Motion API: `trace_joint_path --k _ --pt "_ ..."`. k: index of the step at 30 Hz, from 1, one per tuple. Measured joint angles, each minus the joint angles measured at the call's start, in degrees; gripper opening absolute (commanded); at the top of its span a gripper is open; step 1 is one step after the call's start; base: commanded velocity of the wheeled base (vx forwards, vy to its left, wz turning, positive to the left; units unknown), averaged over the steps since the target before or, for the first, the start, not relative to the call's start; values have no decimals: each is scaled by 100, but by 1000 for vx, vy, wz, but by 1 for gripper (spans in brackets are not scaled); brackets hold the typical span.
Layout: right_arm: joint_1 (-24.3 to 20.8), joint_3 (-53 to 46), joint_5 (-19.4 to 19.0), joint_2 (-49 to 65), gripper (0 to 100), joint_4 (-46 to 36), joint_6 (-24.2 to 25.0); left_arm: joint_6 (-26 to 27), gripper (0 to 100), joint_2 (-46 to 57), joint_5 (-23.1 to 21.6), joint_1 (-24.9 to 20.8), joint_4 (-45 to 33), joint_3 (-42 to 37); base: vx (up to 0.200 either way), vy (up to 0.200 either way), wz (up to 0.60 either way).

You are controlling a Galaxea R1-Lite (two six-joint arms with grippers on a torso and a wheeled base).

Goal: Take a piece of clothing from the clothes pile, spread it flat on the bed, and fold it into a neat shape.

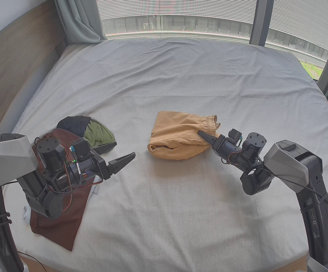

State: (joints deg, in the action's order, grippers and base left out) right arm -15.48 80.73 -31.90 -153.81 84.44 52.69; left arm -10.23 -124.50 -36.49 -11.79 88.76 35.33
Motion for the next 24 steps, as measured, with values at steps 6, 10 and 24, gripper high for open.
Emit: trace_joint_path --k 6,10,24 --pt "-56 -294 13 -101 0 268 -4 5 100 -16 -10 -6 -2 -2 0 0 0" --pt "-41 -339 23 -197 0 304 -4 2 100 -24 -11 -2 -2 -2 0 0 0" --pt "0 -335 54 -311 100 380 -83 13 100 -48 -77 -13 -2 -13 0 0 0"
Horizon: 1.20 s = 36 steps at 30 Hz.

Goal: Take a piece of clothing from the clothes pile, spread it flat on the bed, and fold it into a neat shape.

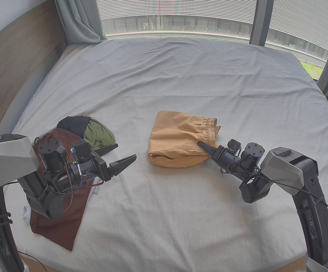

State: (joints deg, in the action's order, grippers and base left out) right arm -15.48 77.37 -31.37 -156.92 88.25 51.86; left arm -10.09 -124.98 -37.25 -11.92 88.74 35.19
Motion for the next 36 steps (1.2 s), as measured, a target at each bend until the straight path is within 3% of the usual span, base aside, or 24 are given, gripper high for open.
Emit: trace_joint_path --k 12,24,31,36 --pt "11 -638 -30 38 100 22 -446 0 100 6 0 10 0 16 0 0 0" --pt "-83 -2434 -137 581 100 27 -1493 -6 100 22 0 16 0 27 0 0 0" --pt "-249 -3324 -497 1345 100 -77 -1609 -11 100 30 0 16 0 38 0 0 0" --pt "-295 -3391 -837 2009 100 -46 -1357 -16 100 37 0 21 0 39 0 0 0"
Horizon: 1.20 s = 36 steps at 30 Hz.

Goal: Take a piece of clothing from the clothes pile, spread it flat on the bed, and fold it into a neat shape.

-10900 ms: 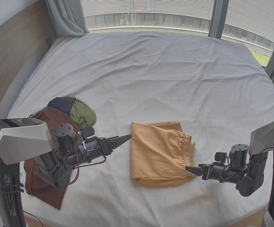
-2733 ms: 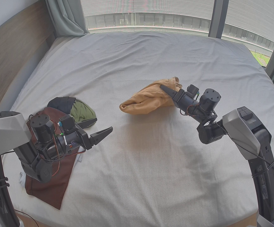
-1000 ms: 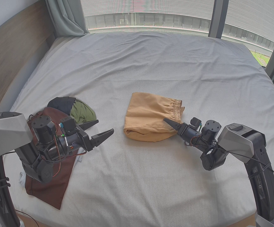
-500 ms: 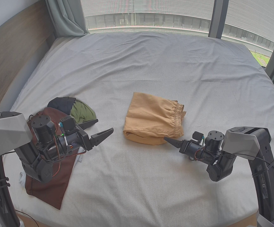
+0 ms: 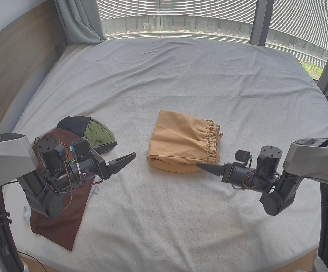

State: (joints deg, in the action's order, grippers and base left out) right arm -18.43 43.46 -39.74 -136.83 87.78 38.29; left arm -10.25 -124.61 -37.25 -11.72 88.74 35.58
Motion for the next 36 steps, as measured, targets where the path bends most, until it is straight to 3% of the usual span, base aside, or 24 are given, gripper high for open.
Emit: trace_joint_path --k 8,19,36 --pt "35 773 -62 362 100 -145 286 -1 100 5 0 0 0 16 0 0 0" --pt "262 1842 -62 -449 100 -523 336 -1 100 6 0 -5 0 11 0 0 0" --pt "345 1930 -57 -970 100 -414 319 -9 100 2 0 -16 0 9 0 0 0"
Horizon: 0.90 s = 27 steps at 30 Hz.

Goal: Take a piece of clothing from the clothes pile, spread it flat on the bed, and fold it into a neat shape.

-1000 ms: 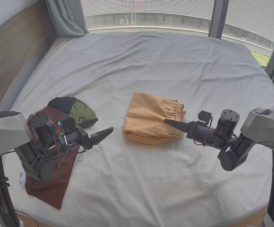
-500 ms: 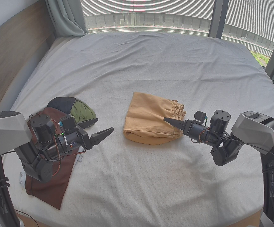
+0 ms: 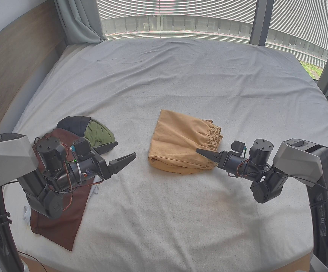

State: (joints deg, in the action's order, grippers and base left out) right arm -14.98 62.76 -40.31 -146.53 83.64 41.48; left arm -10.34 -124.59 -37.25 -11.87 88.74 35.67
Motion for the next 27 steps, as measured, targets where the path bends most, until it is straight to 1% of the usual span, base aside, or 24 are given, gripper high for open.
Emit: trace_joint_path --k 7,12,14,17,21,23,26,27 --pt "-21 -449 0 629 100 138 -7 -46 100 135 0 -50 0 -28 0 0 0" --pt "-34 -1147 20 1517 100 208 -49 -138 100 485 0 -171 2 -188 0 0 0" --pt "-32 -1504 27 1894 100 217 -189 -151 100 662 1 -229 2 -334 0 0 0" --pt "-23 -2076 50 2437 100 228 -583 -154 100 957 1 -312 2 -631 0 0 0" --pt "-15 -2850 180 3043 100 228 -1527 -158 100 1406 6 -430 2 -1034 0 0 0" --pt "-15 -3167 318 3291 100 228 -1979 -162 100 1629 28 -527 0 -1214 0 0 0" --pt "-28 -3688 695 3694 100 235 -2761 -115 100 1943 138 -852 -5 -1520 0 0 0" --pt "-32 -3782 756 3766 100 235 -2893 -68 100 2002 182 -942 -5 -1582 0 0 0"
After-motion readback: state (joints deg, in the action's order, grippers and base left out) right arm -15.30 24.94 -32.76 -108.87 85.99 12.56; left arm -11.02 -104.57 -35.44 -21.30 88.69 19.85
